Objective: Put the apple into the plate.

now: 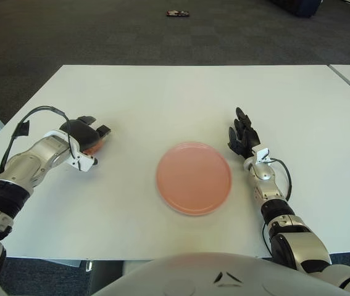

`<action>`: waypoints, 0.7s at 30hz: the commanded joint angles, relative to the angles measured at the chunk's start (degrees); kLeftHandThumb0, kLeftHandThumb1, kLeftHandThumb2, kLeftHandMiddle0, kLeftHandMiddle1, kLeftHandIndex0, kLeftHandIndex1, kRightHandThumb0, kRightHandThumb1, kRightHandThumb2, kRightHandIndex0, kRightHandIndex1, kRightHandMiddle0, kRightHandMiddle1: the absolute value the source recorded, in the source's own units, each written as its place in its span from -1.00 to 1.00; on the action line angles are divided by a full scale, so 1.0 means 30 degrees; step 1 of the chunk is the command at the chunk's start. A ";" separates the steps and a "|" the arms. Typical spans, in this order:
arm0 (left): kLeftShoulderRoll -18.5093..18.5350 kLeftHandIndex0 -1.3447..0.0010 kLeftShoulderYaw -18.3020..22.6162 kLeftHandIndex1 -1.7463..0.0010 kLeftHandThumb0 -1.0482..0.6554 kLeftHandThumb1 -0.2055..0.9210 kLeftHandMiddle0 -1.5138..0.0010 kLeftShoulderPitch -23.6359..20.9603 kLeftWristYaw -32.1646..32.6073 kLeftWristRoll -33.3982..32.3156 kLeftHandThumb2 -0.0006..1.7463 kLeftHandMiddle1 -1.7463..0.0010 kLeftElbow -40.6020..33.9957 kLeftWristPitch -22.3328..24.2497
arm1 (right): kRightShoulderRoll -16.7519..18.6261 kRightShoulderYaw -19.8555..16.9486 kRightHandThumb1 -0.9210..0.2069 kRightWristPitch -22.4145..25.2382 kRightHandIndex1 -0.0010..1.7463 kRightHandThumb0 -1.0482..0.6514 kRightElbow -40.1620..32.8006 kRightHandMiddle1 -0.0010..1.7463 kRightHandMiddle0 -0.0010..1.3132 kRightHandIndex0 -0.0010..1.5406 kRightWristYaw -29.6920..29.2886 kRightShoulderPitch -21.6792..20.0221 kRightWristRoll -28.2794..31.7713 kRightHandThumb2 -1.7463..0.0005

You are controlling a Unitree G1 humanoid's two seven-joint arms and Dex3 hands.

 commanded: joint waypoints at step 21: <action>-0.0709 1.00 -0.1251 0.49 -0.99 1.00 0.69 -0.0846 0.0270 0.0358 -0.24 0.98 0.2347 0.0159 | -0.0143 -0.0102 -1.00 0.0699 -1.00 -0.69 0.0673 -0.90 -1.00 -0.90 -0.0161 0.0642 0.0059 0.11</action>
